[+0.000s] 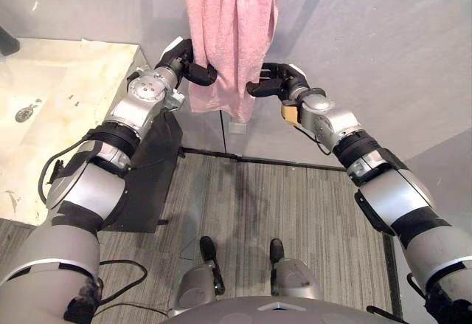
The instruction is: Organize the bathroom.
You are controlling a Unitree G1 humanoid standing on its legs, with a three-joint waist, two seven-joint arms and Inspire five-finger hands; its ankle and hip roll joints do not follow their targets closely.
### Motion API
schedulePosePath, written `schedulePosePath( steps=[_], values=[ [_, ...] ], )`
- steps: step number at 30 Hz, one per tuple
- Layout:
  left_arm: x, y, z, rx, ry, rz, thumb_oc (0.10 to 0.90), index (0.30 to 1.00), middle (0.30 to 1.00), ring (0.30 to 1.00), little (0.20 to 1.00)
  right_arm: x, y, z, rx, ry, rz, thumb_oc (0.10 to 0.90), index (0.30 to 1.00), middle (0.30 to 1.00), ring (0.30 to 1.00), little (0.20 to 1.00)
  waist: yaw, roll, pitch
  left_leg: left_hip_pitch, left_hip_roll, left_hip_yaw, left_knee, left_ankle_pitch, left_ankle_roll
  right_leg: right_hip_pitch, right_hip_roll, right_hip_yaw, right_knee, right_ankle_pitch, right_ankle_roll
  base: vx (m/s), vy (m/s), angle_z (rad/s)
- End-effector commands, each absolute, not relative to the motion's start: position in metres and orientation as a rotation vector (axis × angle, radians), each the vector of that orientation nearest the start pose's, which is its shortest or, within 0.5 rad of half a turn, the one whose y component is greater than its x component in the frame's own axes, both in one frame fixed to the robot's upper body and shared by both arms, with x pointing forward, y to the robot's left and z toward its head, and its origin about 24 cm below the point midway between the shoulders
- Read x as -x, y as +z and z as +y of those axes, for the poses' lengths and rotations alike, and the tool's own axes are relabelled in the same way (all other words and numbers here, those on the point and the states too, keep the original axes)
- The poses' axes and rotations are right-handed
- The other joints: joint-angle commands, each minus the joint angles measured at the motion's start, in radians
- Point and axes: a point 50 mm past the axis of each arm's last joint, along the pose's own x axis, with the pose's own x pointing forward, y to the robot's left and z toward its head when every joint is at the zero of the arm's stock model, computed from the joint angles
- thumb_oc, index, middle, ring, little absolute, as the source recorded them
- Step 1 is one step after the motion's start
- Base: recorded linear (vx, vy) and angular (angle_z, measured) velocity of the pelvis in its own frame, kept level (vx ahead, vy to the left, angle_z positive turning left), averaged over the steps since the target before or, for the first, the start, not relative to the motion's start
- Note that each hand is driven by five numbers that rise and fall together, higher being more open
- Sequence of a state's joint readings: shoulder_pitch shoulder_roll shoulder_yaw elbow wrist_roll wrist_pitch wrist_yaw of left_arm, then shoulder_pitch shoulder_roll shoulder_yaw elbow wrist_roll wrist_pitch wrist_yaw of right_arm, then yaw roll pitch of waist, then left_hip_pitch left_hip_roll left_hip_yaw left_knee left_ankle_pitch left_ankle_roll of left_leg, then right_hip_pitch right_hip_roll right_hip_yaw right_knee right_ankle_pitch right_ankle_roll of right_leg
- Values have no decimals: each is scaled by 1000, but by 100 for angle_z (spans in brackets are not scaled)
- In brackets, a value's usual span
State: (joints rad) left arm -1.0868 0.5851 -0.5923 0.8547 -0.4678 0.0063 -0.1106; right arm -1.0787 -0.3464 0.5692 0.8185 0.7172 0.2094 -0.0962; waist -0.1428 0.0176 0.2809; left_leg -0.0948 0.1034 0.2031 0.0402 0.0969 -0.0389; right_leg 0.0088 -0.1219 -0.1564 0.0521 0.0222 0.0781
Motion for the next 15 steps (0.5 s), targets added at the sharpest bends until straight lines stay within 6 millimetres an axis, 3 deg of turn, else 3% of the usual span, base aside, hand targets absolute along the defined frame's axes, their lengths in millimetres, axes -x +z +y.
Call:
schedulePosePath(
  steps=[1,9,15],
  values=[
    [-405,200,191,-370,-183,-143,400,300,300,300,300,-411,219,-83,37,286,-109,400,300,300,300,300,22,20,-119,51,178,72,118,-85,-119,-125,-22,51,89,-64,42,0,0,0],
    [-405,200,195,-355,-134,-140,400,300,300,300,300,-412,217,-88,53,246,-101,400,300,300,300,300,21,17,-120,55,179,75,120,-86,-120,-119,-21,54,81,-60,42,0,0,0],
    [-402,193,220,-257,69,-124,400,300,300,300,300,-414,213,-97,108,207,-100,400,300,300,300,300,25,15,-127,73,174,73,114,-90,-119,-97,-17,56,66,-62,40,19,2,-1]
  ],
)
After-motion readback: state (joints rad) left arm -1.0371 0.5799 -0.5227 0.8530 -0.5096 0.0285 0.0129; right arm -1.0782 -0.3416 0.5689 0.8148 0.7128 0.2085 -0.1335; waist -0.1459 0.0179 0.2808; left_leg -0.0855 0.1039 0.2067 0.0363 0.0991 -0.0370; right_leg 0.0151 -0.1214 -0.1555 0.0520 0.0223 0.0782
